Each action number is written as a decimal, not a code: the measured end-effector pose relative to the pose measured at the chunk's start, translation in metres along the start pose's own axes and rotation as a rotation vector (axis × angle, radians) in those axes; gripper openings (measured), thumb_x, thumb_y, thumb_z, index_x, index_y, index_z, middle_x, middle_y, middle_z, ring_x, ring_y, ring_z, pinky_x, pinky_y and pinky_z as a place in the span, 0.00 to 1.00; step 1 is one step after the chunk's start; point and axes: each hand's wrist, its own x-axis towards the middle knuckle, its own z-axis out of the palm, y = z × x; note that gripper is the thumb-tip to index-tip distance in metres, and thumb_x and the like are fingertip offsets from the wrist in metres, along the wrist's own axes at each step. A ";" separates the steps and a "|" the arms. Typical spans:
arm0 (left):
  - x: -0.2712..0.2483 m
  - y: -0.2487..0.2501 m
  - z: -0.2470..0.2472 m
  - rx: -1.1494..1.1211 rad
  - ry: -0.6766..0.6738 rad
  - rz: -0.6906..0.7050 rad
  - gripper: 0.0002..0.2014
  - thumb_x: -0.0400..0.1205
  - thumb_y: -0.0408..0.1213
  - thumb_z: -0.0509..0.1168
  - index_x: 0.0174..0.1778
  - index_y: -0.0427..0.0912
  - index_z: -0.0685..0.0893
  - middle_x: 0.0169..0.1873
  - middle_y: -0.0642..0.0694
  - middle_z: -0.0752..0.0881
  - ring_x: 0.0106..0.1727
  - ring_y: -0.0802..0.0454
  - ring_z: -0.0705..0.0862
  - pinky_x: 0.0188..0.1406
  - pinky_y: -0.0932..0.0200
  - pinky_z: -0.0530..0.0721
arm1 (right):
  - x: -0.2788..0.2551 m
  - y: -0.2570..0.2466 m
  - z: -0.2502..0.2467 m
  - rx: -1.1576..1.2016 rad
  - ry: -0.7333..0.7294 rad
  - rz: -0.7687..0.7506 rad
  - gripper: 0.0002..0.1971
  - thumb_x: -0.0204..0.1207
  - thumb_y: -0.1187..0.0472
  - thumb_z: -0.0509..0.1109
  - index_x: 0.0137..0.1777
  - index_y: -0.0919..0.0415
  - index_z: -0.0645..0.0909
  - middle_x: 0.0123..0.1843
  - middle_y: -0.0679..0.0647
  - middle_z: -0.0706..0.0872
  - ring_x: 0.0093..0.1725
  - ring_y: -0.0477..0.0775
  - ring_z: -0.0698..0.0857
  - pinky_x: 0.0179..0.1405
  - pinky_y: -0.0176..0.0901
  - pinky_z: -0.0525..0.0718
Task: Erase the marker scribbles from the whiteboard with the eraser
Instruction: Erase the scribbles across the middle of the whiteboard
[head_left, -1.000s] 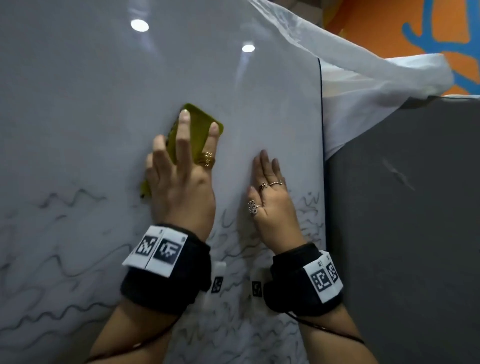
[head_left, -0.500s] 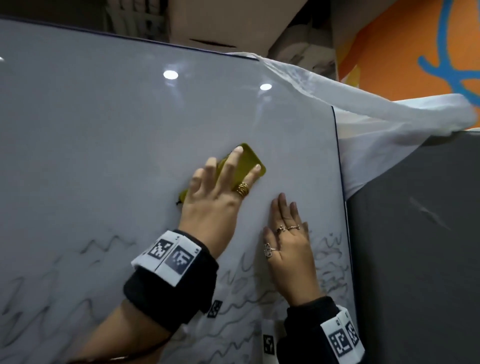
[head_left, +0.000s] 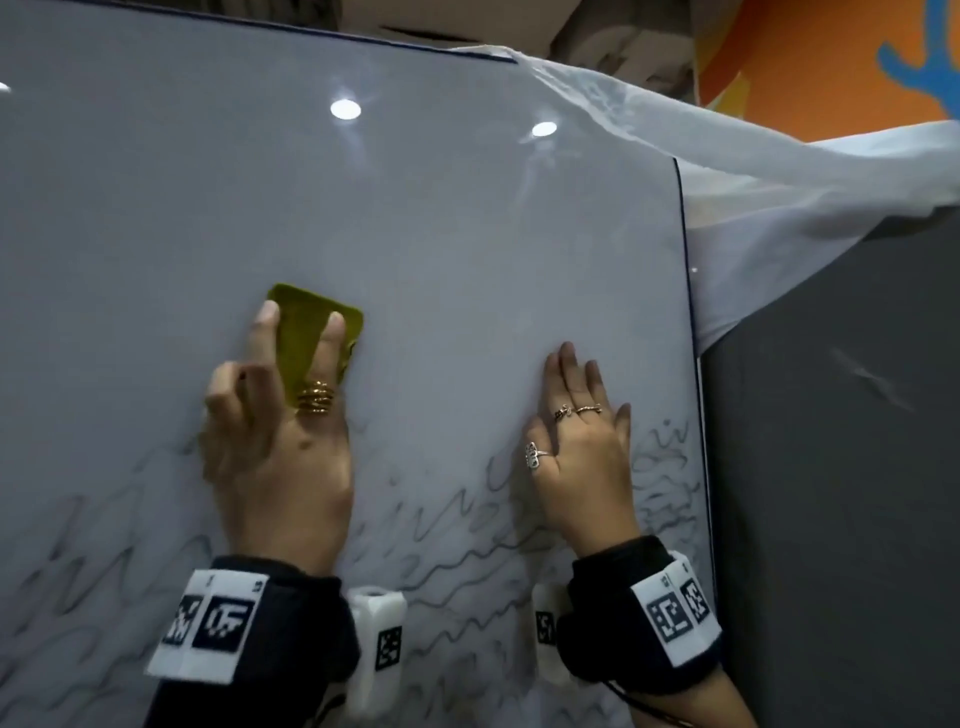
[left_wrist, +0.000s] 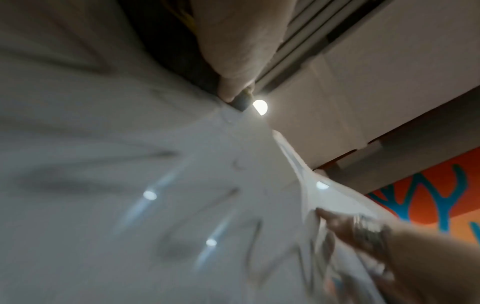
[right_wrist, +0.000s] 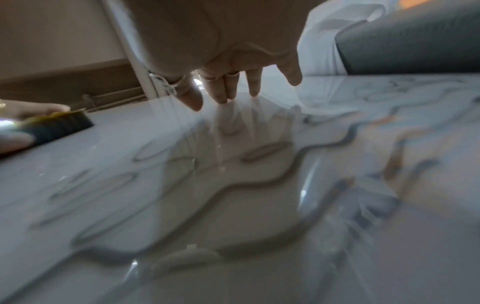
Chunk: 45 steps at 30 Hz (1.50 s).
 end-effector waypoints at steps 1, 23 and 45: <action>-0.013 0.005 -0.003 0.010 -0.013 -0.030 0.28 0.82 0.32 0.62 0.78 0.52 0.67 0.78 0.37 0.60 0.63 0.33 0.66 0.55 0.35 0.71 | -0.002 -0.004 0.000 -0.012 0.028 -0.025 0.37 0.70 0.47 0.45 0.82 0.54 0.56 0.80 0.38 0.45 0.83 0.50 0.48 0.77 0.65 0.44; -0.046 -0.078 -0.033 0.073 -0.037 -0.041 0.34 0.80 0.33 0.63 0.79 0.59 0.59 0.78 0.42 0.58 0.63 0.35 0.65 0.58 0.37 0.71 | -0.035 -0.079 0.050 0.169 0.015 -0.318 0.34 0.67 0.60 0.53 0.77 0.60 0.69 0.80 0.50 0.61 0.81 0.56 0.53 0.79 0.53 0.47; -0.080 -0.095 -0.041 0.180 -0.162 0.043 0.32 0.78 0.40 0.61 0.79 0.61 0.61 0.80 0.44 0.57 0.67 0.39 0.66 0.54 0.39 0.67 | -0.052 -0.122 0.050 0.182 0.002 -0.246 0.32 0.75 0.52 0.54 0.78 0.66 0.67 0.82 0.55 0.60 0.82 0.62 0.50 0.79 0.55 0.48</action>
